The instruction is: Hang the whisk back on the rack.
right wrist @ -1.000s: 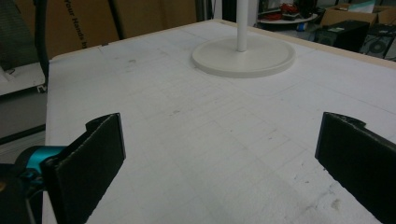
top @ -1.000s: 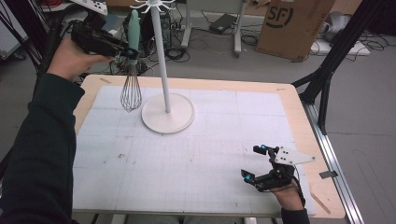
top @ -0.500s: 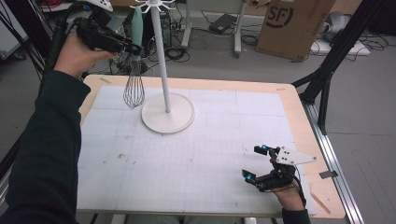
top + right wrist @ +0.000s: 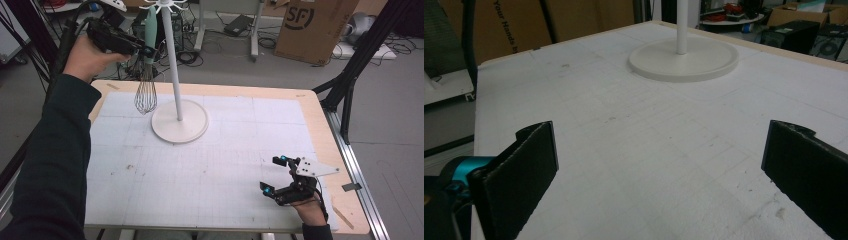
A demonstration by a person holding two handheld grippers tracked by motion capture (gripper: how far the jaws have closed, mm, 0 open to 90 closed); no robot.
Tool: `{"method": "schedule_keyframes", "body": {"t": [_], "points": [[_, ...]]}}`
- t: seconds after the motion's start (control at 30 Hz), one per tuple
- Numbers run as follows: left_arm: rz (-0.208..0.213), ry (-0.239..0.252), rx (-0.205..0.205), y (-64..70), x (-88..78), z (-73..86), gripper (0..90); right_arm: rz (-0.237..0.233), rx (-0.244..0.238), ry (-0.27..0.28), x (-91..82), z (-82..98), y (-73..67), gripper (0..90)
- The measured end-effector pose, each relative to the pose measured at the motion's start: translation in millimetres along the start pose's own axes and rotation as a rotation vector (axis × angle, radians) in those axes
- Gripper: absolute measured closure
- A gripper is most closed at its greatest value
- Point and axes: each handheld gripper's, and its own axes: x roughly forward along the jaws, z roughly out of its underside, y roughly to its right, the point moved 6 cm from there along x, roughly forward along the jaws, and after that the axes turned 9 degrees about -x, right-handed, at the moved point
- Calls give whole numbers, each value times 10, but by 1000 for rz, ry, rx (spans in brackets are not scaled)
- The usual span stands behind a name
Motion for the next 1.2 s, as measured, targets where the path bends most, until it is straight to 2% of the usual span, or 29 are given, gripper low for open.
{"method": "schedule_keyframes", "body": {"t": [0.3, 0.6, 0.77, 1.0, 1.2], "points": [[-15, 5, -12, -55, 2, 5, 692, 0, -1, -1, -2, 5, 3, 4], [-35, 13, -5, -84, 57, -3, 691, 2, 3, -7, -2, 10, 4, 5], [-31, 16, -11, -93, 87, -6, 691, 2, -1, -5, -3, 10, 5, 5], [-32, 23, 8, -106, 102, -6, 690, 0, 3, -5, -14, 12, 4, 5], [-53, 23, 11, -115, 132, -2, 680, 5, 1, -1, -15, 8, 9, 5]]}}
